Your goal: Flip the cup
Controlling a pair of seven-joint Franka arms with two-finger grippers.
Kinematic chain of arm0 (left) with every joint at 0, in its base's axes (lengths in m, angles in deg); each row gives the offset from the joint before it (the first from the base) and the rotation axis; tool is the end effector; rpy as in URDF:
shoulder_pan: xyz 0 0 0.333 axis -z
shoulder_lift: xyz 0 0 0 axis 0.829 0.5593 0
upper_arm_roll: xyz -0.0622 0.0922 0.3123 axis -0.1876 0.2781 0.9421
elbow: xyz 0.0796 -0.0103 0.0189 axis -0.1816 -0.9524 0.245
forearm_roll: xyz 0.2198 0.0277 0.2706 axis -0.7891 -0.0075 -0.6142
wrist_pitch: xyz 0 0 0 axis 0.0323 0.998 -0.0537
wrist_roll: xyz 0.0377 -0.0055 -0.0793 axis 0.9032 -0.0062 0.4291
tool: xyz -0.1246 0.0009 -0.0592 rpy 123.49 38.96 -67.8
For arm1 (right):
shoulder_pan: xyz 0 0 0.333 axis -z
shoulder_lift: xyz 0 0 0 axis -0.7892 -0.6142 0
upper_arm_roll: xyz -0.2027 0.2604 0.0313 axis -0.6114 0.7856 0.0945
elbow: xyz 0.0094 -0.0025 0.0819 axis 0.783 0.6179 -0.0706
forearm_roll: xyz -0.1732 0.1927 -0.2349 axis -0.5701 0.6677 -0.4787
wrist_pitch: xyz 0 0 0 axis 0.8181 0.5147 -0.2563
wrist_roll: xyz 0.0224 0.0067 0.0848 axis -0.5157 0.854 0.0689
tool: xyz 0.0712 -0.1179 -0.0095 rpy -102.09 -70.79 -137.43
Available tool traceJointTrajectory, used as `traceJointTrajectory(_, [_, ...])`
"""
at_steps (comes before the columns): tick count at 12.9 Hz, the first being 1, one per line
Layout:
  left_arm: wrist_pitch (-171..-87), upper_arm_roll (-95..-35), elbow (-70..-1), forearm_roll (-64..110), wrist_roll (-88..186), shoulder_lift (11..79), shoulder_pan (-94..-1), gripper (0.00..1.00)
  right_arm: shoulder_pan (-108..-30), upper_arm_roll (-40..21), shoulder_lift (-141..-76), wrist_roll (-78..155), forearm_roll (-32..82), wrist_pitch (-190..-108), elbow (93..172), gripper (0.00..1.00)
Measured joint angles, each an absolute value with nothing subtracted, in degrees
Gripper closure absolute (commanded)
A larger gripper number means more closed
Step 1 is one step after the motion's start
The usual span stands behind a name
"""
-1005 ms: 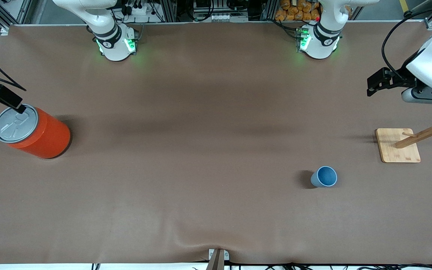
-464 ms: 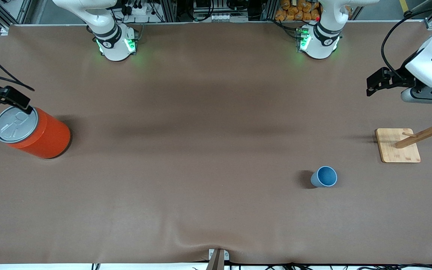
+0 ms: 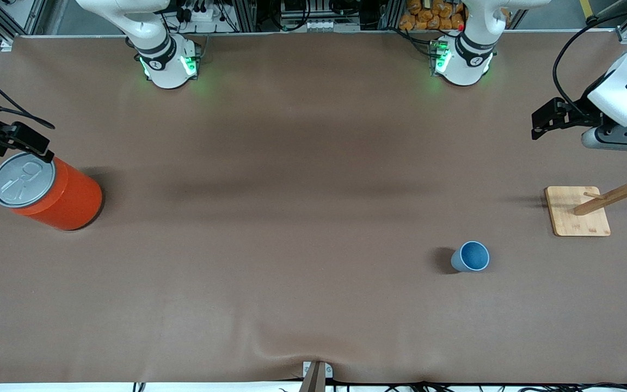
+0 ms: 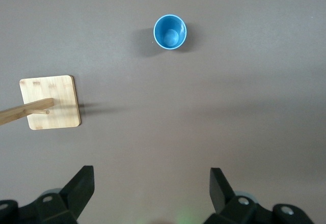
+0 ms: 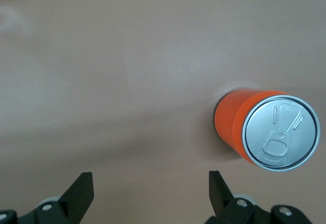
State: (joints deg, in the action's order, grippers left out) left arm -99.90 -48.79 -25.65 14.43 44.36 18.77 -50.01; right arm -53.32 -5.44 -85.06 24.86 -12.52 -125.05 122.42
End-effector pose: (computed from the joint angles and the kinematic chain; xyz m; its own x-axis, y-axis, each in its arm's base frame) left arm 0.4951 -0.0691 0.6124 0.9940 -0.1043 -0.0314 -0.1043 -0.9945 0.0029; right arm 0.5172 -0.0017 0.6194 0.9867 -0.1564 0.0433 -0.1564 -0.9877 -0.0039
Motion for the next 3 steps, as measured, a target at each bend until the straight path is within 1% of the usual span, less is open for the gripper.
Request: traceJointTrajectory(3, [-99.9,-48.8,-25.7,14.4,44.4,18.8,-50.0,0.0,-53.3,-5.4,-85.1,25.3,-12.5,-125.0,122.4,0.0])
